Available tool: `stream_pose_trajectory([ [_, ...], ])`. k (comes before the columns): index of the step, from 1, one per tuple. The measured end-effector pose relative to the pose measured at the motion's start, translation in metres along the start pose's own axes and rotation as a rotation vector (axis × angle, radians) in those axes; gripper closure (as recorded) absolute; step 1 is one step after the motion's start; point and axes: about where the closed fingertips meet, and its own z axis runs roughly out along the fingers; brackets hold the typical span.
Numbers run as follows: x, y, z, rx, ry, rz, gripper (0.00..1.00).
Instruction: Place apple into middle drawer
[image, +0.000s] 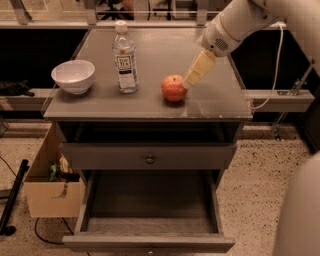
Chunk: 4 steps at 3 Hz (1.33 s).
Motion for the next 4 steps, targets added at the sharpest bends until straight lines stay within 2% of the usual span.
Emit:
stream_pose_trajectory([
  [1,0.003,-0.004,0.024,-0.053,0.033,0.023,0.00],
  [2,0.005,0.007,0.039,-0.104,0.049,0.041,0.00],
  [3,0.007,0.026,0.037,-0.138,0.027,0.052,0.00],
  [4,0.004,0.046,0.031,-0.150,0.002,0.045,0.00],
])
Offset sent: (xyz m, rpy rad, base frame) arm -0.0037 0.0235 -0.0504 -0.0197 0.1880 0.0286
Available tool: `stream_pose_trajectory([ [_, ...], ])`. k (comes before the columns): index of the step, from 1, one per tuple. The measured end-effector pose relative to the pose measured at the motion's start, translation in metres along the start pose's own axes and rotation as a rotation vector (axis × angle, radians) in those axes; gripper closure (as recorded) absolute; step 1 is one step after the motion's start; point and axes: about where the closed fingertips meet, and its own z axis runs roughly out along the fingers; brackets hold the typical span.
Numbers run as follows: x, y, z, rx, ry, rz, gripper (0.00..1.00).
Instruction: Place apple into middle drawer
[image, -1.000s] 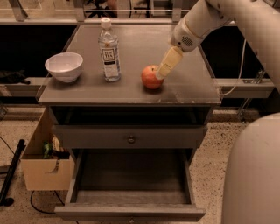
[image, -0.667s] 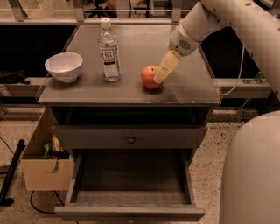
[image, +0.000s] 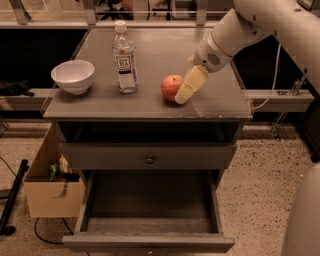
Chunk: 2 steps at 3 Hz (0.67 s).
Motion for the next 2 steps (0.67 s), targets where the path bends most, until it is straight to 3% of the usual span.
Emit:
stream_pose_trajectory([
  [2,-0.0075,-0.0045,0.0065,0.025,-0.002,-0.014,0.00],
])
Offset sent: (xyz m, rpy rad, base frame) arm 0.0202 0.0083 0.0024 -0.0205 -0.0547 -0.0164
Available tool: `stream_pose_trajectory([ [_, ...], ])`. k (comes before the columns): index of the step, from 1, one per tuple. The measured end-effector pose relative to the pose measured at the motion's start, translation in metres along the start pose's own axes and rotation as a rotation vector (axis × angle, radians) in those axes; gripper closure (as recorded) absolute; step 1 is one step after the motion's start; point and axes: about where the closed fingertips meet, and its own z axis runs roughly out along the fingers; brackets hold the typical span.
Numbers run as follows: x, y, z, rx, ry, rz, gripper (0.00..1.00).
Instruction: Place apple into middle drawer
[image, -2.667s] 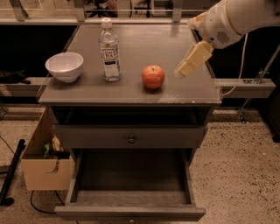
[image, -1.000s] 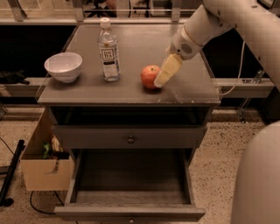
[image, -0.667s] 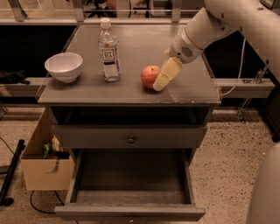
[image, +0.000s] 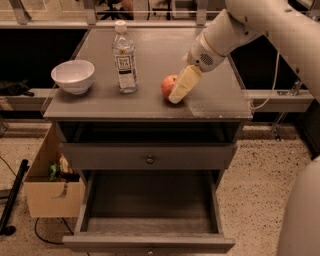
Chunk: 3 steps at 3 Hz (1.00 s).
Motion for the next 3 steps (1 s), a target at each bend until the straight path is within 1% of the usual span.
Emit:
stream_pose_trajectory([
  [2,0.006,-0.010,0.017,-0.001,0.025,0.013,0.00],
  [3,0.012,-0.010,0.028,-0.018,0.050,0.016,0.00],
])
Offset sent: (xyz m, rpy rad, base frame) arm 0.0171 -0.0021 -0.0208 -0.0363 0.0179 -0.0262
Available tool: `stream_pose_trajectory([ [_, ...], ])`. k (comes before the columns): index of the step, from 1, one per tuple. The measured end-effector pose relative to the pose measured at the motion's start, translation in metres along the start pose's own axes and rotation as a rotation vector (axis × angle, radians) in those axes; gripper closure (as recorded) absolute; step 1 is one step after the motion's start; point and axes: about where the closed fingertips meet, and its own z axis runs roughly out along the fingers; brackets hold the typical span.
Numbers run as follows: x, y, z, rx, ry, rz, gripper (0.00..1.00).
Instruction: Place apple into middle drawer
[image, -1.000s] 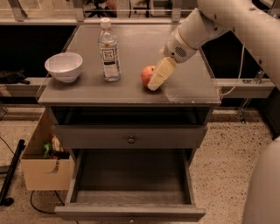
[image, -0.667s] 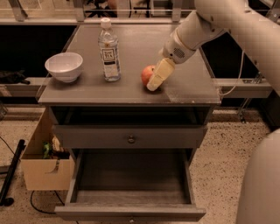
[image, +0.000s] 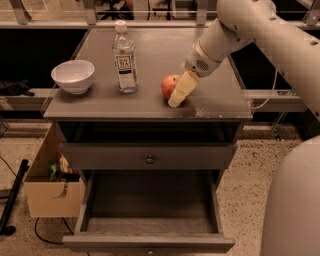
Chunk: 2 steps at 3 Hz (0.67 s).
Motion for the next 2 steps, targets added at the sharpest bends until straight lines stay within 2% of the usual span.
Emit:
stream_pose_trajectory([
  [1,0.0021,0.0000,0.0051,-0.013,0.008,-0.004,0.00],
  [2,0.0021,0.0000,0.0051,-0.013,0.008,-0.004,0.18],
])
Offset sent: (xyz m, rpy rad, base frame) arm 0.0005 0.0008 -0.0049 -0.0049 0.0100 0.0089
